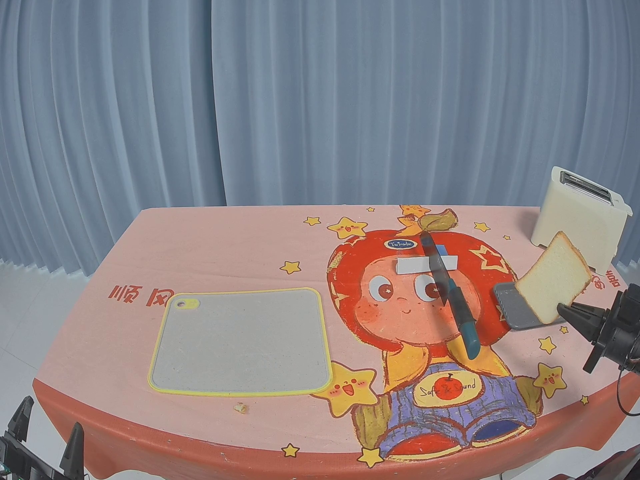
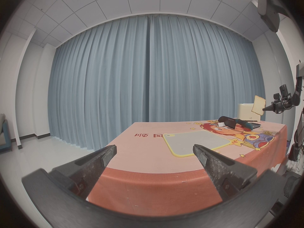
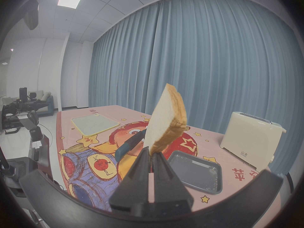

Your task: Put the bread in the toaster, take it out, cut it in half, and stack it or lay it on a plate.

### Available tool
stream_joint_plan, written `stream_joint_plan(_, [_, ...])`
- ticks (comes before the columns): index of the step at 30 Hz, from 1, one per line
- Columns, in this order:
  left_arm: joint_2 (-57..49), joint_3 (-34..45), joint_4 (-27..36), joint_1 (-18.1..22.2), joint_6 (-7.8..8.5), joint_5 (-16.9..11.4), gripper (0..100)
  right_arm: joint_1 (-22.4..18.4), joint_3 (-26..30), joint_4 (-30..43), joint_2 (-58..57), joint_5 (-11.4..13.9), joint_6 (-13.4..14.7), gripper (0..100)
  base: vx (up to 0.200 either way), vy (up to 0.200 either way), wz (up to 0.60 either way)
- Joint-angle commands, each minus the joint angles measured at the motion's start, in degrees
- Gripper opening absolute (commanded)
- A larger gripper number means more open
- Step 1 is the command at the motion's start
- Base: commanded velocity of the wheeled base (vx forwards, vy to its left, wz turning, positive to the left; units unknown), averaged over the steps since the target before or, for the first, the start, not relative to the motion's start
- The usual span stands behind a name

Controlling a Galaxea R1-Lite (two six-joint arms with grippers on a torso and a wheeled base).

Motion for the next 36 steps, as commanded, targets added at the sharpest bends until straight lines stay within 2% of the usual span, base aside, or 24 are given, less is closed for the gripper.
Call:
stream_joint_plan(1, [-0.93,1.01,0.01,0.02,0.06,-0.11,100,0.15,0.22,0.00,0.07,0.03,-0.08,0,0.000,0.000,0.00])
stream_joint_plan(9, [-0.93,1.01,0.01,0.02,-0.21,0.25,100,0.32,0.48,-0.09,-0.29,0.03,-0.17,0,0.000,0.000,0.00])
stream_joint_plan(36, [-0.93,1.01,0.01,0.02,-0.12,0.25,100,-0.20,0.30,-0.61,-0.29,0.03,-0.17,0,0.000,-0.200,0.00])
